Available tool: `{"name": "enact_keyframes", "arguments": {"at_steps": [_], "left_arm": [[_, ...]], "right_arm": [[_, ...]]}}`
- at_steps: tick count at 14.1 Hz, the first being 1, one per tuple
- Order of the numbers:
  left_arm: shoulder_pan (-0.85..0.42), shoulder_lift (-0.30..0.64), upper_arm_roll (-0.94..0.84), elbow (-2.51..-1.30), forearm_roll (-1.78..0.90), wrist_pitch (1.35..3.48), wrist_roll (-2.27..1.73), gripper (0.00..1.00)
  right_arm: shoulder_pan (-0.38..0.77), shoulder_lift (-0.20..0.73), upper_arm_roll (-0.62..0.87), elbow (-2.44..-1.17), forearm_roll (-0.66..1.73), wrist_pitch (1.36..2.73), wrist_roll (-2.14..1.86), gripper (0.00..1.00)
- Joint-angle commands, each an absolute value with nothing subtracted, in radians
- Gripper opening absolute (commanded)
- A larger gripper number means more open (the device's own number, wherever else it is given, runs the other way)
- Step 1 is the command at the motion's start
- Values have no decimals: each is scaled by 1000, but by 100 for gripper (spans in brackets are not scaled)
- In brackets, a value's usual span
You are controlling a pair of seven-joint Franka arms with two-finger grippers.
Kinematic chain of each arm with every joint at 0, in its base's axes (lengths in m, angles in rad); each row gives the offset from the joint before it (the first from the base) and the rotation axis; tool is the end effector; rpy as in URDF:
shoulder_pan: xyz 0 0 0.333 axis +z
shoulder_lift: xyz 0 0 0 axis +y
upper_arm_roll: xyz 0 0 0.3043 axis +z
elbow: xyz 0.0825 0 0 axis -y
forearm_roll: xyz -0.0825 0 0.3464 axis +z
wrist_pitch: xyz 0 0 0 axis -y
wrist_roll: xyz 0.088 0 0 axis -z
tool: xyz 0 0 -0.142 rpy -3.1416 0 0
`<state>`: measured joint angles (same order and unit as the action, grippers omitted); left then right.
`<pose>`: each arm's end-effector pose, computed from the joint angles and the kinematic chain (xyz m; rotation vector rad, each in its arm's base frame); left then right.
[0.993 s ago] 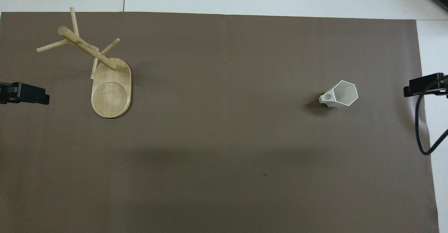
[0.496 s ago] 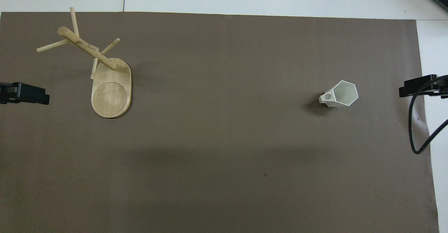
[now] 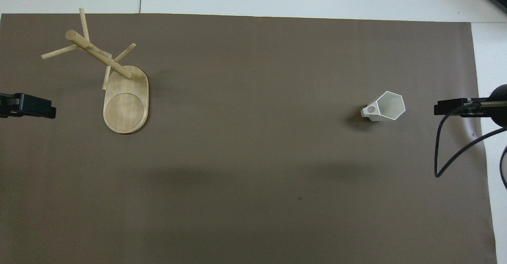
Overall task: Hang cup on rack
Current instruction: 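Reach the right gripper toward the white cup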
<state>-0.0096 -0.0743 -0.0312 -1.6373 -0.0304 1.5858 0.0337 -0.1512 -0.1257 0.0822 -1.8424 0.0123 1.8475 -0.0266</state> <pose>0.4960 -0.0251 0.5879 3.1111 -0.1157 0.0353 0.5033 -0.0315 0.5470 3.1296 -0.0704 0.2043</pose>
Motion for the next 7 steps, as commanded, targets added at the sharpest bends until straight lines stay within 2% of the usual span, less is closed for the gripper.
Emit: {"name": "enact_keyframes", "arguments": {"at_steps": [1, 7], "left_arm": [[-6, -94, -34, -1658, -15, 1585, 34, 100], [-6, -92, -34, -1658, -15, 1585, 34, 100]], "right_arm": [[-155, -149, 81, -1925, 5, 1926, -31, 100], [-155, -127, 81, -2005, 3, 2071, -35, 100]]}}
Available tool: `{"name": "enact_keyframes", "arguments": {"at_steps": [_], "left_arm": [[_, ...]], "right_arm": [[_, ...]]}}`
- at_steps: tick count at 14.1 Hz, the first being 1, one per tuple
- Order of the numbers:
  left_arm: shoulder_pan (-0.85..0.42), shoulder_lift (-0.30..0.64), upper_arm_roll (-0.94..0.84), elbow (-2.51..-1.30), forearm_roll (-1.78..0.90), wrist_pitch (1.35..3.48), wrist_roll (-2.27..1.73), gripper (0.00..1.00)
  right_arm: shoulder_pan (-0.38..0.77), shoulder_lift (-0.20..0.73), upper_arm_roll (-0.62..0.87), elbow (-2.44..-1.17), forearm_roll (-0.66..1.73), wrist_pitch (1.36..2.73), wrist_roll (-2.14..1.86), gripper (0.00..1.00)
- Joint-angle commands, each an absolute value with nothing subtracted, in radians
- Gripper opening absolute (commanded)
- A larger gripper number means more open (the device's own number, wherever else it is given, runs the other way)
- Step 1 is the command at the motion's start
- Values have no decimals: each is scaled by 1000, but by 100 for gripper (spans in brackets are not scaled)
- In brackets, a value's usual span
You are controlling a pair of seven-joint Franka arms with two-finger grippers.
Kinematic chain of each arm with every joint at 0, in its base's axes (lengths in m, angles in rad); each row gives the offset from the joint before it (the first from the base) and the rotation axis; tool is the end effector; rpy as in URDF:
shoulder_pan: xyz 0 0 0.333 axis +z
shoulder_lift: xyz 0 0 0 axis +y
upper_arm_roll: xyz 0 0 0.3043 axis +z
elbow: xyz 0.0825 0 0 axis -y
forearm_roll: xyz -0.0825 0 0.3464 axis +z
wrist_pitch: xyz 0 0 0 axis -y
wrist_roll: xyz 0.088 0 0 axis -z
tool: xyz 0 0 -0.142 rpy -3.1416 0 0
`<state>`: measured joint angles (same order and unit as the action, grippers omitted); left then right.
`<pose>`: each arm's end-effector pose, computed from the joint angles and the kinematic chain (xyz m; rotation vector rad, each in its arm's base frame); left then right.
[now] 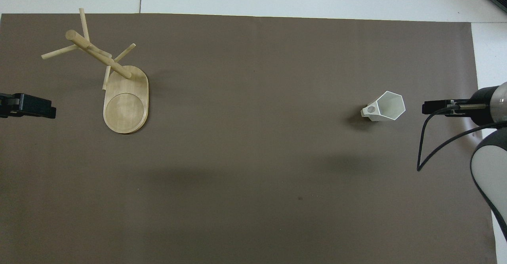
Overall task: Hang cup on rack
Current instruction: 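Reach the right gripper toward the white cup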
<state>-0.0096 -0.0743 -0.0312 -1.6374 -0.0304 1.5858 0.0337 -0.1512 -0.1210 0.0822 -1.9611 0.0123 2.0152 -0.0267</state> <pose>0.4960 -0.0251 0.5878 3.1111 -0.1157 0.0351 0.5115 -0.0328 0.5077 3.1221 -0.0724 0.2733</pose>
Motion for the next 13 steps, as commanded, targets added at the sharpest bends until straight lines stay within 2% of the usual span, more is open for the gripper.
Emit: {"name": "enact_keyframes", "arguments": {"at_steps": [1, 13], "left_arm": [[-6, -94, -34, -1657, -15, 1585, 34, 100], [-6, -94, -34, -1657, -15, 1585, 34, 100]], "right_arm": [[-155, -120, 81, -2017, 5, 2089, -35, 100], [-153, 80, 81, -2046, 3, 2316, -124, 100]]}}
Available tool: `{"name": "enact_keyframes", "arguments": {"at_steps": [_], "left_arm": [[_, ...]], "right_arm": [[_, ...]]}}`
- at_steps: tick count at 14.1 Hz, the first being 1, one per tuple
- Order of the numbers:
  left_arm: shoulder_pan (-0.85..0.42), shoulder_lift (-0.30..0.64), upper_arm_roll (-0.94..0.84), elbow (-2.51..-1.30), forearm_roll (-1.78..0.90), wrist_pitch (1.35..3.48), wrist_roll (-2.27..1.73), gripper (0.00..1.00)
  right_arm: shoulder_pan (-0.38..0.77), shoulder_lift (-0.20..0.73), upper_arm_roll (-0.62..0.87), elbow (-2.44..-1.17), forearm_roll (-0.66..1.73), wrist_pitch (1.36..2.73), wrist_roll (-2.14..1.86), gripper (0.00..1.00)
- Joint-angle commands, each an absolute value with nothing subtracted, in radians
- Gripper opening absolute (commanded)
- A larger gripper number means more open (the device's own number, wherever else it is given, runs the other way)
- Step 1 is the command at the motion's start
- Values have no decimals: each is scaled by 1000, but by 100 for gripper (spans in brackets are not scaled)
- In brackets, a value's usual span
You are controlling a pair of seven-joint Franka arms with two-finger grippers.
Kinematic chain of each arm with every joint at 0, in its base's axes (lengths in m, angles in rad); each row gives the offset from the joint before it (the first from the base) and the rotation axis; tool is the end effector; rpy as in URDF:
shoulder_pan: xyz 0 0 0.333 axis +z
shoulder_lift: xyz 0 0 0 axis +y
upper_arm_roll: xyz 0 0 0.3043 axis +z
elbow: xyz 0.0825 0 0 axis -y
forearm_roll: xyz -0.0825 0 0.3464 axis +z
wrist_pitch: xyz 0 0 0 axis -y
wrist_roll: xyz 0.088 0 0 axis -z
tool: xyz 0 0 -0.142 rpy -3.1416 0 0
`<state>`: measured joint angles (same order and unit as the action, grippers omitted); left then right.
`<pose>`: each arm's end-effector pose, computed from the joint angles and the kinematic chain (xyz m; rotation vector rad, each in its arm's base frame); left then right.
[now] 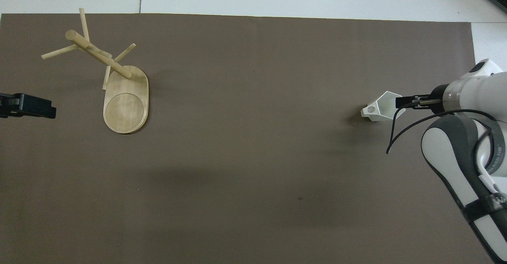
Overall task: Hang cup on rack
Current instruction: 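Close the right gripper on the white cup's rim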
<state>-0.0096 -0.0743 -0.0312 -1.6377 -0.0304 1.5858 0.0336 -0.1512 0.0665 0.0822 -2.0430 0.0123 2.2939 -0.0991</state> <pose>0.4960 -0.0251 0.5877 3.1111 -0.1155 0.0347 0.5534 -0.0381 0.4009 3.1277 0.0346 0.2905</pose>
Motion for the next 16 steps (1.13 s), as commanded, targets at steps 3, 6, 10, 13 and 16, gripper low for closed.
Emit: {"name": "enact_keyframes", "arguments": {"at_steps": [3, 6, 10, 13, 16], "left_arm": [[-6, -94, -34, -1657, -15, 1585, 34, 100], [-6, -94, -34, -1657, -15, 1585, 34, 100], [-6, -94, -34, -1657, -15, 1585, 34, 100], [-6, -94, -34, -1657, -15, 1585, 34, 100], [-6, -92, -34, -1657, -15, 1585, 34, 100]], "right_arm": [[-153, 124, 83, -2048, 2, 2355, -126, 100], [-153, 146, 83, -2068, 2, 2410, -141, 100], [-153, 156, 83, -2091, 2, 2437, -147, 100], [-153, 155, 83, -2095, 2, 2436, -155, 100], [-153, 153, 83, -2102, 2, 2437, -166, 100]]}}
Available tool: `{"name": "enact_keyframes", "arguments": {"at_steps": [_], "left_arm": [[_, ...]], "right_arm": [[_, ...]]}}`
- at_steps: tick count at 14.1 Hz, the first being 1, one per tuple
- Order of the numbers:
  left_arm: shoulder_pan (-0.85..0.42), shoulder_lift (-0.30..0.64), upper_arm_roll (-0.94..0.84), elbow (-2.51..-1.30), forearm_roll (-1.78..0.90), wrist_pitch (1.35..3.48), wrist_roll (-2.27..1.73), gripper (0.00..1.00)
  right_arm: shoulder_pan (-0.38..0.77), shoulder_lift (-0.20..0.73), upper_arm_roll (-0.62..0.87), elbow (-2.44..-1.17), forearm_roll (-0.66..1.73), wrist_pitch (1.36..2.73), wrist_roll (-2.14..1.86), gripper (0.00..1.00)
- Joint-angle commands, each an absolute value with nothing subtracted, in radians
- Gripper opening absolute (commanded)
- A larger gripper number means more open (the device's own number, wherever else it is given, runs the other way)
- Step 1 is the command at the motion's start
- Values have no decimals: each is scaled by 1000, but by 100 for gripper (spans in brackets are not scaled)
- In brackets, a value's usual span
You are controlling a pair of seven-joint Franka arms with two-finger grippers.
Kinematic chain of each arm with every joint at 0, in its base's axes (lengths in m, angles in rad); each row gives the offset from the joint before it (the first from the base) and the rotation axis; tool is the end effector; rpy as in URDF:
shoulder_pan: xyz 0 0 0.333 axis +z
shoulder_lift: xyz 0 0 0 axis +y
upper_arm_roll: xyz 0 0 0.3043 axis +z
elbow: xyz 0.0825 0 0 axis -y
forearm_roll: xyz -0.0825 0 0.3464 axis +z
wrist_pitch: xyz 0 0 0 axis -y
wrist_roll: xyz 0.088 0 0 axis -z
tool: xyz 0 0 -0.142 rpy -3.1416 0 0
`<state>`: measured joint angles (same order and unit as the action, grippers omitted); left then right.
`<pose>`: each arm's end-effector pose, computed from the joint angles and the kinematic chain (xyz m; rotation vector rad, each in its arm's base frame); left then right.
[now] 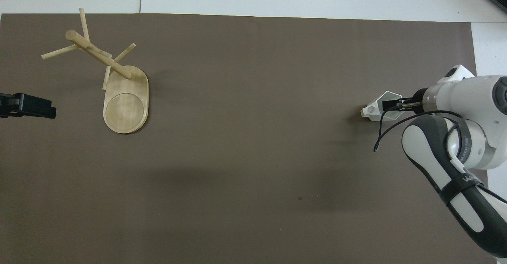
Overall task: Hang cup on rack
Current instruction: 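Close the right gripper on the white cup's rim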
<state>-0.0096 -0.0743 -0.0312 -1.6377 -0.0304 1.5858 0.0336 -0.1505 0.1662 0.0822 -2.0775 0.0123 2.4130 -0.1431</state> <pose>0.4960 -0.0251 0.5877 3.1111 -0.1155 0.0347 0.5633 -0.0390 0.3433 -3.1241 -0.1001 -0.2682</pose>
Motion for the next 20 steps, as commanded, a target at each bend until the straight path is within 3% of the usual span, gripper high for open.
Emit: {"name": "enact_keyframes", "arguments": {"at_steps": [1, 4, 9, 14, 20], "left_arm": [[-6, -94, -34, -1657, -15, 1585, 34, 100], [-6, -92, -34, -1657, -15, 1585, 34, 100], [-6, -92, -34, -1657, -15, 1585, 34, 100], [-6, -94, -34, -1657, -15, 1585, 34, 100], [-6, -94, -34, -1657, -15, 1585, 34, 100]], "right_arm": [[-153, 153, 83, -2102, 2, 2437, -166, 100], [-153, 153, 83, -2102, 2, 2437, -166, 99], [-153, 153, 83, -2102, 2, 2437, -167, 78], [-153, 153, 83, -2102, 2, 2437, -164, 52], [-153, 153, 83, -2102, 2, 2434, -160, 8]]}}
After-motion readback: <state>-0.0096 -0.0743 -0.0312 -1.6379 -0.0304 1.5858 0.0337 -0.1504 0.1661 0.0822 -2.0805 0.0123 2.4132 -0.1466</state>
